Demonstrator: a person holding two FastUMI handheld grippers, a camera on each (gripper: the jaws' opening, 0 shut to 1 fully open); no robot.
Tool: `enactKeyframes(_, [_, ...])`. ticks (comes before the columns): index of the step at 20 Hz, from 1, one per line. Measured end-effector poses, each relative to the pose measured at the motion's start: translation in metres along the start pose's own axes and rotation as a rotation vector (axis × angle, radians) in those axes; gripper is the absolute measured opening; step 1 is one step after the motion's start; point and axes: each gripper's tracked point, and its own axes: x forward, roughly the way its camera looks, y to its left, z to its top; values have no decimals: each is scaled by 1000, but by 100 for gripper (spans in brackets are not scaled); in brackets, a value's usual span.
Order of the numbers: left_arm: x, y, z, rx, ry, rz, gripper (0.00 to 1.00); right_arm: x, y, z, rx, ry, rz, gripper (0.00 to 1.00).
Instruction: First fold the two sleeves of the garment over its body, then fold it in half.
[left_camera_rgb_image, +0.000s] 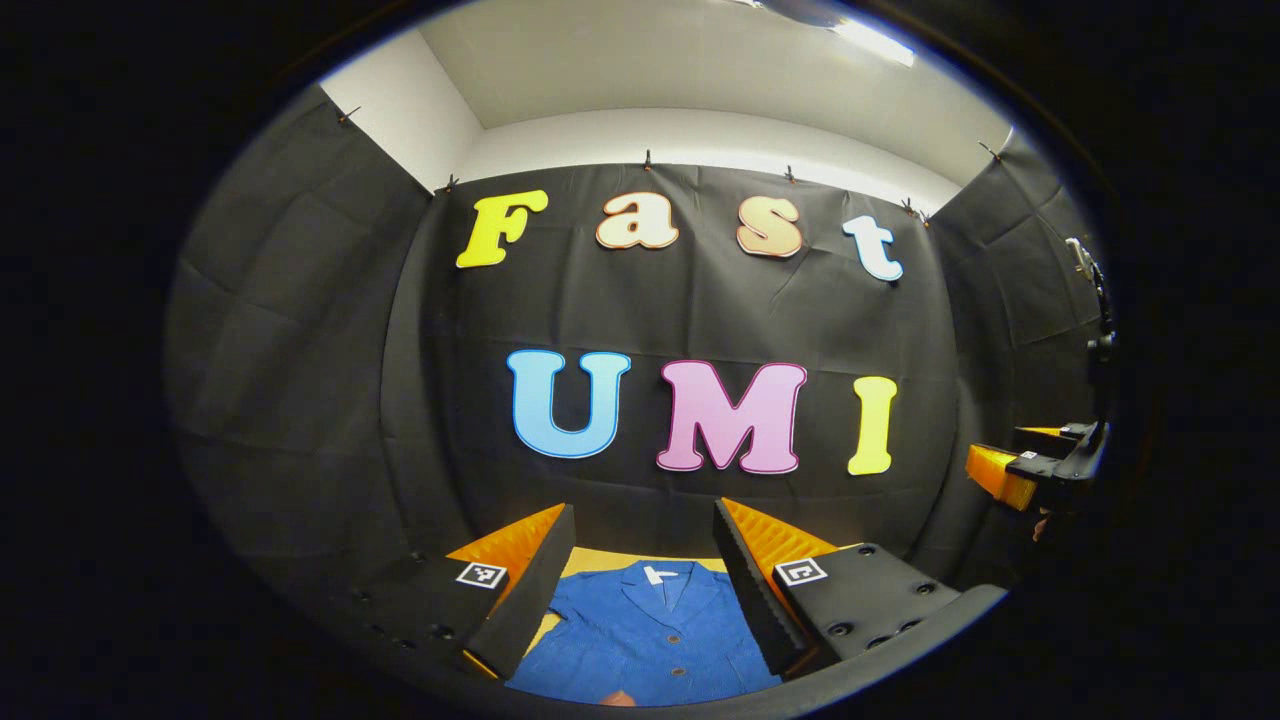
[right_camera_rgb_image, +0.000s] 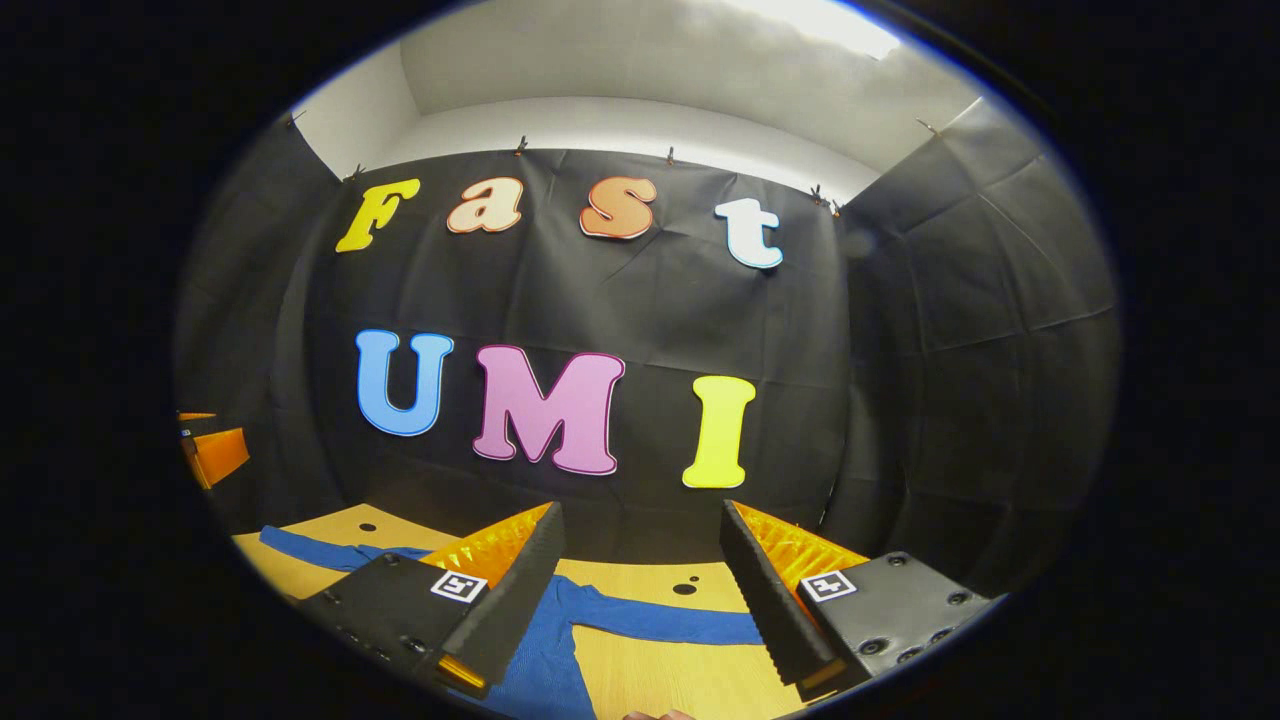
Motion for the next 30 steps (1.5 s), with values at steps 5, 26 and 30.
enactKeyframes(5, [7, -6, -1, 3, 3, -26, 80, 1, -9, 2, -4, -3, -25, 98])
enactKeyframes(26, [19, -14, -3, 1, 2, -58, 80, 19, -49, -21, -16, 21, -108, 98])
enactKeyframes(30, [19, -6, -5, 7, 6, -52, 80, 46, -92, -71, 45, 124, -206, 96])
